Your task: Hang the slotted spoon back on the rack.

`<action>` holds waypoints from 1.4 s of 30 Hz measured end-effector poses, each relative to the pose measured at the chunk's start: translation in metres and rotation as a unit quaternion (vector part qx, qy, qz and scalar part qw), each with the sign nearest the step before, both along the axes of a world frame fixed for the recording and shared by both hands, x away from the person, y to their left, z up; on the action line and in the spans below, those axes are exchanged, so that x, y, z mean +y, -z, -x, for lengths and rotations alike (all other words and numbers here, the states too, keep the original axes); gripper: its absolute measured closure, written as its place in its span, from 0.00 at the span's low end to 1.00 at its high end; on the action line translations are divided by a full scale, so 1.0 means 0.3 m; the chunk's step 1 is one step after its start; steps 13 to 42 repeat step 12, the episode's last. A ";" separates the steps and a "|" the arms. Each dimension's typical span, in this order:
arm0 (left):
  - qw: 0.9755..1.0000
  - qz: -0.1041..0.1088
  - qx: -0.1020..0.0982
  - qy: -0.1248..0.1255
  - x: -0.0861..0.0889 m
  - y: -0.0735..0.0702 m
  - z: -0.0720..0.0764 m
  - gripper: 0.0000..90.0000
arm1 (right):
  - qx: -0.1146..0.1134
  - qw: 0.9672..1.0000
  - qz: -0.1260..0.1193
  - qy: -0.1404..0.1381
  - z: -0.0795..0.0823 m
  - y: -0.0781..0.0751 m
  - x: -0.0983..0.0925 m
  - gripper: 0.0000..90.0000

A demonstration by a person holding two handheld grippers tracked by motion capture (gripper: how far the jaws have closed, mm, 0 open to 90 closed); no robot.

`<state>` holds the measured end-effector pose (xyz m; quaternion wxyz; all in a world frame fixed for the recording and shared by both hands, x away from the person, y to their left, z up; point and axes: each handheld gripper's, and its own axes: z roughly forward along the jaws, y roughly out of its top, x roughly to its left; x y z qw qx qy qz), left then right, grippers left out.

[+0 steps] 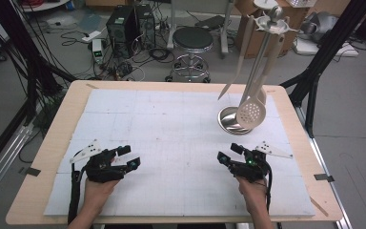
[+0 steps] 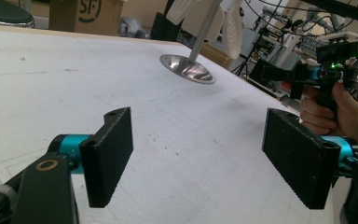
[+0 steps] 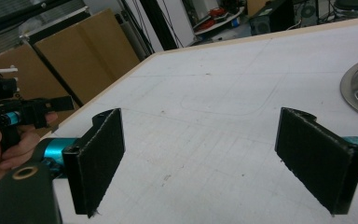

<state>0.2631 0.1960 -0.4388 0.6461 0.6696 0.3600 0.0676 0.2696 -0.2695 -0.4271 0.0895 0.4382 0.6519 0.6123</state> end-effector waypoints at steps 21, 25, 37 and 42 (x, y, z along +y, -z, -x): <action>1.000 -0.001 0.001 0.002 -0.001 0.002 0.000 0.28 | -0.002 1.000 0.005 0.006 0.003 0.002 -0.003 0.16; 1.000 -0.001 0.001 0.002 -0.001 0.002 0.000 0.28 | -0.002 1.000 0.005 0.006 0.003 0.002 -0.003 0.16; 1.000 -0.001 0.001 0.002 -0.001 0.002 0.000 0.28 | -0.002 1.000 0.005 0.006 0.003 0.002 -0.003 0.16; 1.000 -0.001 0.001 0.002 -0.001 0.002 0.000 0.28 | -0.002 1.000 0.005 0.006 0.003 0.002 -0.003 0.16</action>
